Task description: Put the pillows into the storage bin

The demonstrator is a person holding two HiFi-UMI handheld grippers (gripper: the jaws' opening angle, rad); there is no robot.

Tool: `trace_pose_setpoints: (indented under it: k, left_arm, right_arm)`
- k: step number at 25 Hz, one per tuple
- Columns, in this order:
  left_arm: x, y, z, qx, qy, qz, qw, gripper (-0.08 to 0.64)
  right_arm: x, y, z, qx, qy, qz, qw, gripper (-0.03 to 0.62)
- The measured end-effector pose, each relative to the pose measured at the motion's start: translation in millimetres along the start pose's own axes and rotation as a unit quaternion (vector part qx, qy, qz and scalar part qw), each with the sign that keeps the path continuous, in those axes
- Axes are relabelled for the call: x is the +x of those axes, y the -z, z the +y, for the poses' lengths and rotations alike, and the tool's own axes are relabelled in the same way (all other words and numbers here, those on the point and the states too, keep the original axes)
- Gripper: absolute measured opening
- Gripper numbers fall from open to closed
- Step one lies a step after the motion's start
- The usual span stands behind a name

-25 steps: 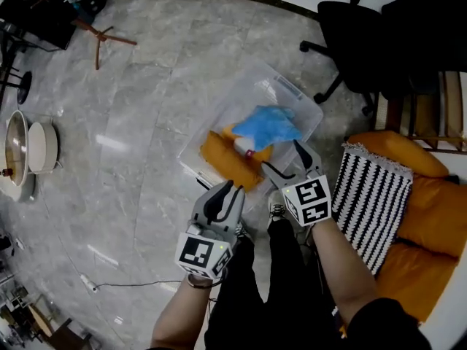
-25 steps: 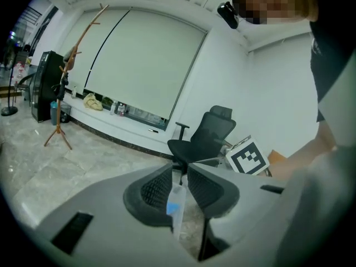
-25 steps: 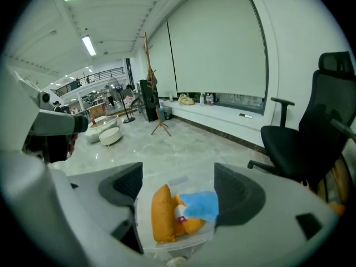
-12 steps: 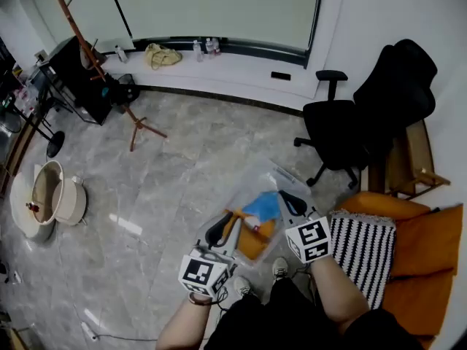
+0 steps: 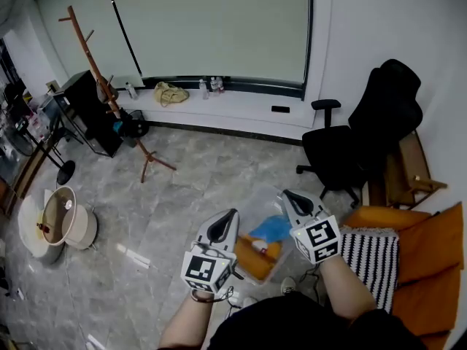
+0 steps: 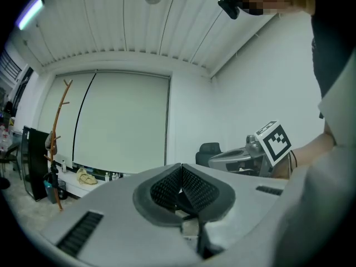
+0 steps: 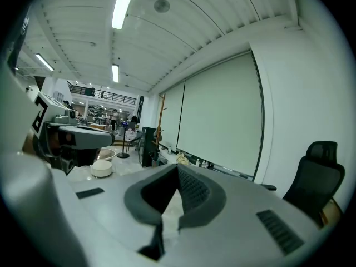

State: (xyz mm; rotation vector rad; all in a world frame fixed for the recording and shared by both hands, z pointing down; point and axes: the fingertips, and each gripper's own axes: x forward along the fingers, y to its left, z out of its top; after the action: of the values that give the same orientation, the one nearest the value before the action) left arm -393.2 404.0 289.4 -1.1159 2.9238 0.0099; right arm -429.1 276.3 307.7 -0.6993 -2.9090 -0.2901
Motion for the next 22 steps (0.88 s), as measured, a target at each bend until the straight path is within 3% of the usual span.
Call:
trace_pose_setpoints:
  k: [5, 10, 16, 22]
  left_arm:
    - [-9.3, 3.3, 0.5, -0.012, 0.011, 0.005, 0.9998, 0.007]
    - [-6.6, 19.0, -14.8, -0.029, 0.051, 0.016, 0.9982, 0.006]
    - [4.5, 53.7, -84.0, -0.057, 0.134, 0.064, 0.9872, 0.006]
    - [-0.5, 71.4, -159.6, -0.053, 0.198, 0.094, 0.9743, 0.006]
  right_arm:
    - [-7.5, 0.4, 9.9, 0.005, 0.009, 0.013, 1.000, 0.002]
    - [-30.5, 17.9, 13.3, 0.010, 0.036, 0.041, 0.998, 0.002]
    - [-105.6, 62.3, -2.5, 0.026, 0.103, 0.080, 0.991, 0.002]
    - [-190.7, 103.3, -21.9, 0.065, 0.169, 0.095, 0.979, 0.002]
